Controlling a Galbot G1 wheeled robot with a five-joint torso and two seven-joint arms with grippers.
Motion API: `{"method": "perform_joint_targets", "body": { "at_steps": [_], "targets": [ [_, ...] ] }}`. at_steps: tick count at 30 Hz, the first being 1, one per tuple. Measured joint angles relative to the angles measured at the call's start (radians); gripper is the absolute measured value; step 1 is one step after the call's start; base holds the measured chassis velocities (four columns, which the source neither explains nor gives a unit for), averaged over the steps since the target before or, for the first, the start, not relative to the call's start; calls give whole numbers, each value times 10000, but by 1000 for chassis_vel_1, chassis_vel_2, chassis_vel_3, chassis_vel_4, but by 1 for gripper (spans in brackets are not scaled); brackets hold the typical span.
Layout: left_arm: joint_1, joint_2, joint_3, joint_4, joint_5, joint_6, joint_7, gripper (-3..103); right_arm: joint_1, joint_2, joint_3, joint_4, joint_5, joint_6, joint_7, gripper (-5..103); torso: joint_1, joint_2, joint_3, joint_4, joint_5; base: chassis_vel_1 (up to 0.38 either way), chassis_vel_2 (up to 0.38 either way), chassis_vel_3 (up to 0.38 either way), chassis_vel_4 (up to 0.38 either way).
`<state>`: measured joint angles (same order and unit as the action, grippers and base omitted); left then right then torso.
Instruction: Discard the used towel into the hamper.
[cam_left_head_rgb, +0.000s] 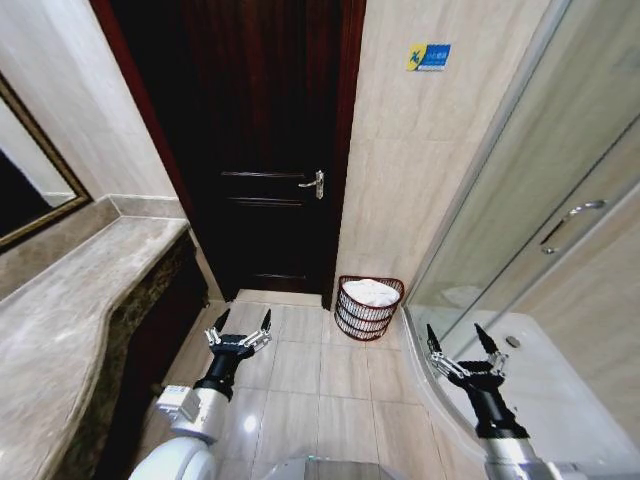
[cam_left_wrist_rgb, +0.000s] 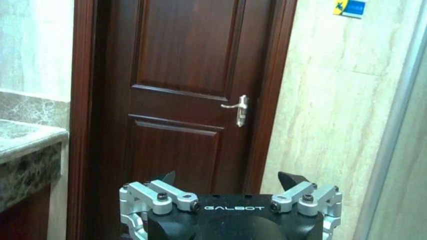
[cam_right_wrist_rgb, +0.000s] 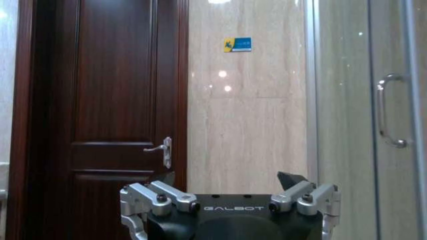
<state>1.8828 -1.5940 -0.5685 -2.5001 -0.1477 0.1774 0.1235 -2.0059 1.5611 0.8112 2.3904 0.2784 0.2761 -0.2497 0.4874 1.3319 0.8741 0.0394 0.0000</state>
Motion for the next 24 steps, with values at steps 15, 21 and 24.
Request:
{"method": "perform_joint_targets", "body": {
  "at_steps": [15,21,24],
  "targets": [
    [1,1,0,0,0,0,0,100,0,0,0,0,0,0,0,100,0,0,1,1,-4,187,-182,-185,184],
    [0,0,0,0,0,0,0,100,0,0,0,0,0,0,-1,100,2,-1,1,2,-1,172,-183,-159,166],
    [0,0,0,0,-1,0,0,100,0,0,0,0,0,0,0,100,-2,0,-1,-2,1,163,-177,-175,172]
  ]
}}
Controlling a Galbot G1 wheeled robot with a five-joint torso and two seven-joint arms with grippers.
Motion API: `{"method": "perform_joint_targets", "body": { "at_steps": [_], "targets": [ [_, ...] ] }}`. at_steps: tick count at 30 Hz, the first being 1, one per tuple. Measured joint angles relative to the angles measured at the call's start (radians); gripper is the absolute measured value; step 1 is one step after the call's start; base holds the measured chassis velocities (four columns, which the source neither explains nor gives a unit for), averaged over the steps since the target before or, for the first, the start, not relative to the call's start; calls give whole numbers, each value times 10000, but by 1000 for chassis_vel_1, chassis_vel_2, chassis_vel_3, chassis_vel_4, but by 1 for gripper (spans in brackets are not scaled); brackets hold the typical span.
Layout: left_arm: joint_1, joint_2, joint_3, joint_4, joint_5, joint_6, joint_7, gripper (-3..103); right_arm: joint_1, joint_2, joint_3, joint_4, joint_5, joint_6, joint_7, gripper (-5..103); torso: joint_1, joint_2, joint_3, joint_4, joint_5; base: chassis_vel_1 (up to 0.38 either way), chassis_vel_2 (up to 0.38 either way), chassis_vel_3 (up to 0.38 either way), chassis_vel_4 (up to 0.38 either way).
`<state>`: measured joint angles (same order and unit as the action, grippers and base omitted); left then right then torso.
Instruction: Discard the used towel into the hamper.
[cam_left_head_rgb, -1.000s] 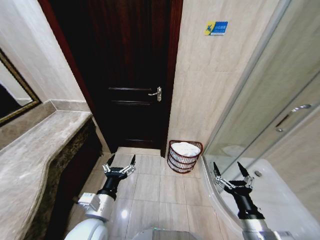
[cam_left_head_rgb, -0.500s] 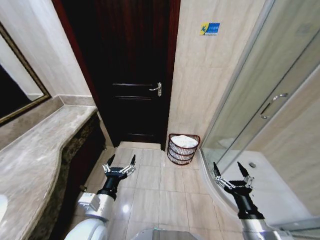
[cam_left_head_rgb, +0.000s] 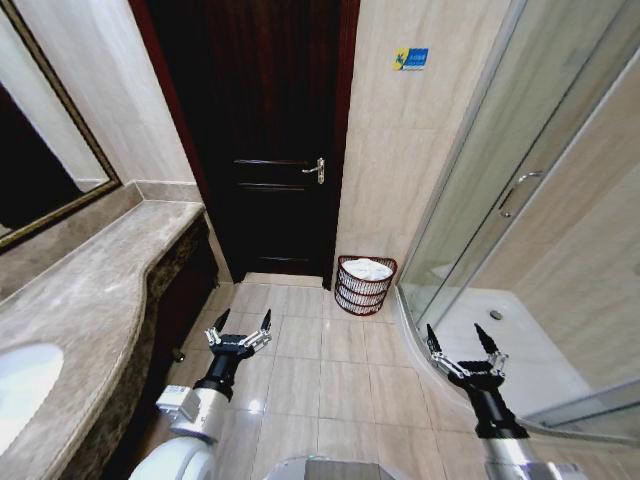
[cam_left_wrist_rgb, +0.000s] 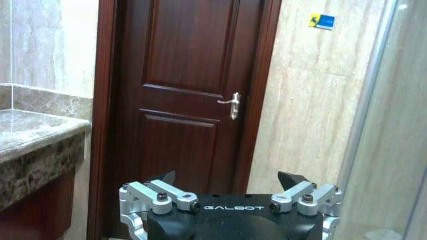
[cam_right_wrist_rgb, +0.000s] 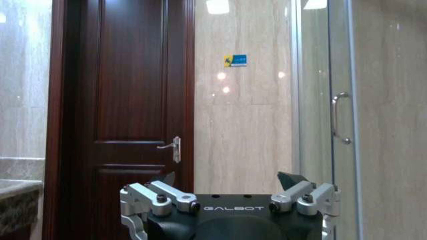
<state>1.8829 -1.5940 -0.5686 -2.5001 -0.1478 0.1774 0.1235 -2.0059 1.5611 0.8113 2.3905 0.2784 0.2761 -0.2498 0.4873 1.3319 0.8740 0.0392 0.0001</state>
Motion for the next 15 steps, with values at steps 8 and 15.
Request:
{"method": "perform_joint_targets", "body": {
  "at_steps": [8,15],
  "targets": [
    [0,-1,0,0,1,0,0,100,0,0,0,0,0,0,0,100,1,0,1,4,1,182,-171,-181,178],
    [2,1,0,0,1,0,0,100,0,0,0,0,0,0,0,100,-6,3,-3,3,-1,127,-135,-124,134]
  ]
}}
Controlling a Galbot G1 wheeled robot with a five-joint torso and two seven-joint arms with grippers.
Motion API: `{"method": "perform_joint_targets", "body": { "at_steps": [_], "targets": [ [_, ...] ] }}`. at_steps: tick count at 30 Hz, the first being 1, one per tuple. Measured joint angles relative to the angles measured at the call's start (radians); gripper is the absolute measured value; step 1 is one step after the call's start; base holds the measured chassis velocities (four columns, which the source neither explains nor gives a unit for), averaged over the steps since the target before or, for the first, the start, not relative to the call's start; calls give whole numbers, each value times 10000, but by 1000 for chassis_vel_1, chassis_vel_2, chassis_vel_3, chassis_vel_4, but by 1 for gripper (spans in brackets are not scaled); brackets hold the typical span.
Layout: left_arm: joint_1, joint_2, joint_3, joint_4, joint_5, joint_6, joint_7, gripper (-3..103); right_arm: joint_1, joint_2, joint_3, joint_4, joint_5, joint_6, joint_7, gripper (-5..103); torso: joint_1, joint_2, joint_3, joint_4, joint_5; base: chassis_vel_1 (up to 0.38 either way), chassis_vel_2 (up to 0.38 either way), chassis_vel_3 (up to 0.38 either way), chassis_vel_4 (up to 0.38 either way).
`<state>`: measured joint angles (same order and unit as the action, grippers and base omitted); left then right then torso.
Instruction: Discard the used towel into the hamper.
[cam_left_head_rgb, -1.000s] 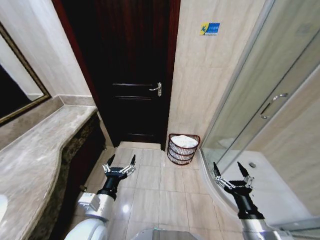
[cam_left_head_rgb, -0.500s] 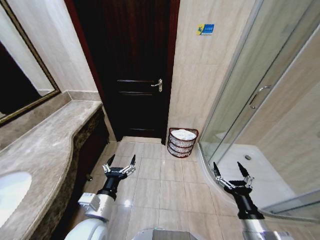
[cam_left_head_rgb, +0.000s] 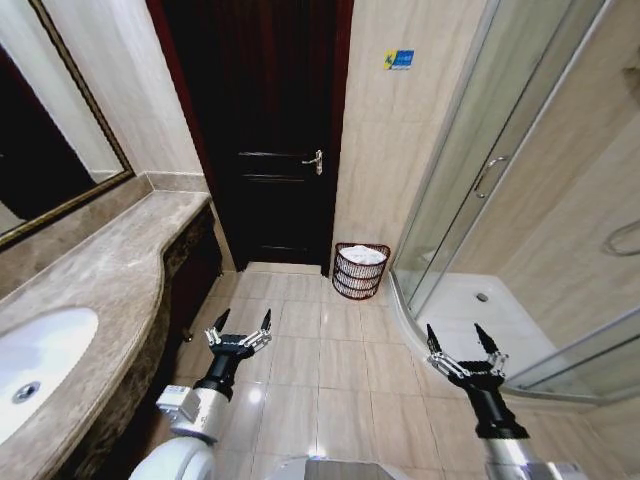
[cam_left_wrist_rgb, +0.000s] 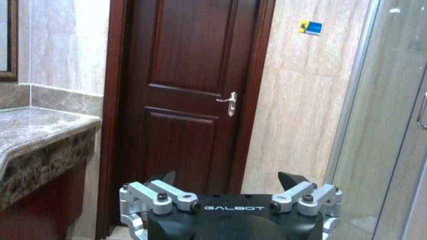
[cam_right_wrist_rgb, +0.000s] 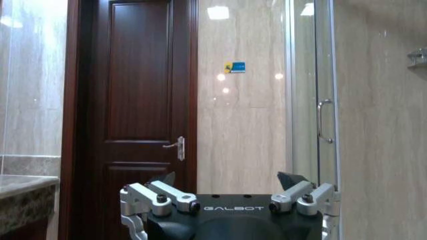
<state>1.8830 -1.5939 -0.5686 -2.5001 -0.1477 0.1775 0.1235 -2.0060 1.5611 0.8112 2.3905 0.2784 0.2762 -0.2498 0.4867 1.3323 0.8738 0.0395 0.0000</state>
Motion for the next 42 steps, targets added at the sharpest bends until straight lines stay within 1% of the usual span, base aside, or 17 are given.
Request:
{"method": "perform_joint_targets", "body": {
  "at_steps": [42],
  "targets": [
    [-2,-1,0,0,0,0,0,100,1,0,0,0,0,0,0,100,5,-3,2,-1,0,3,-3,-4,4]
  ]
}}
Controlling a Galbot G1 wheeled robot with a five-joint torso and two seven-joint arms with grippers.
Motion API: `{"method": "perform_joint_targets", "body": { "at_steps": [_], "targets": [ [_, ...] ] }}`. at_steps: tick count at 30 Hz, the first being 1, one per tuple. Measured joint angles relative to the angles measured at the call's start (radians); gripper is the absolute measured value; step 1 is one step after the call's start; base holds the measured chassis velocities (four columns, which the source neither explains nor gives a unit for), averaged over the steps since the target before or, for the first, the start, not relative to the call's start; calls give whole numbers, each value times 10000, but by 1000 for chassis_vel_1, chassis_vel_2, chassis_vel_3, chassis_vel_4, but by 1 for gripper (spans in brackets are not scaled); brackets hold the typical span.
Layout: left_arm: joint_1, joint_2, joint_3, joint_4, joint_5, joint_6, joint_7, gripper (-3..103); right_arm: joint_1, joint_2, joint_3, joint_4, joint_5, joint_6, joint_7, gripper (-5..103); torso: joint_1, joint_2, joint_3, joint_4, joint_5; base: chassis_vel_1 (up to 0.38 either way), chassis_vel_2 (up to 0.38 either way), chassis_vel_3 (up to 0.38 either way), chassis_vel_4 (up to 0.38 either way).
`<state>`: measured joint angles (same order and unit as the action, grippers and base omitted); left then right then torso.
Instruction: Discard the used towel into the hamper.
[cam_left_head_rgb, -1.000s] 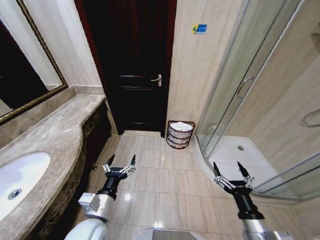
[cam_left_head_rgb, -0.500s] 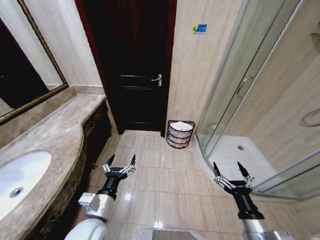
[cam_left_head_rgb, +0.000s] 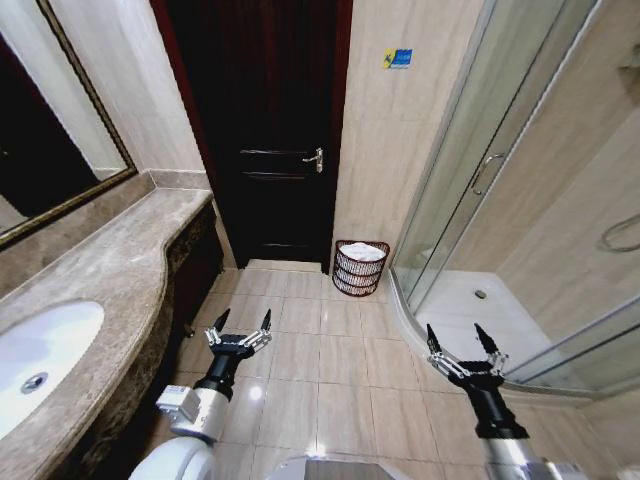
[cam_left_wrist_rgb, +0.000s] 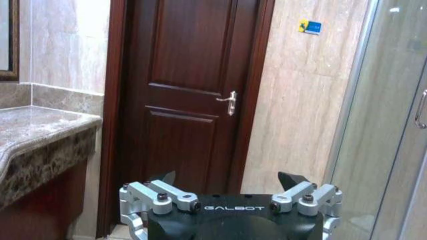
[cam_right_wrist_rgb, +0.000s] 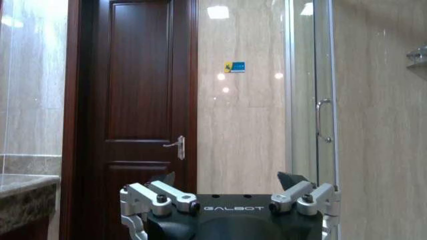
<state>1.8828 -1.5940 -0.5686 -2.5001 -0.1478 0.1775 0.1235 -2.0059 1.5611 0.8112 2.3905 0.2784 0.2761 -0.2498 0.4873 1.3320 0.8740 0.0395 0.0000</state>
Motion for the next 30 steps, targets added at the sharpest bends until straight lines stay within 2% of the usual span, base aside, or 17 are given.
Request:
{"method": "perform_joint_targets", "body": {
  "at_steps": [30],
  "targets": [
    [0,0,0,0,0,0,0,100,0,0,1,0,0,0,0,100,0,0,0,0,0,0,0,0,0]
  ]
}}
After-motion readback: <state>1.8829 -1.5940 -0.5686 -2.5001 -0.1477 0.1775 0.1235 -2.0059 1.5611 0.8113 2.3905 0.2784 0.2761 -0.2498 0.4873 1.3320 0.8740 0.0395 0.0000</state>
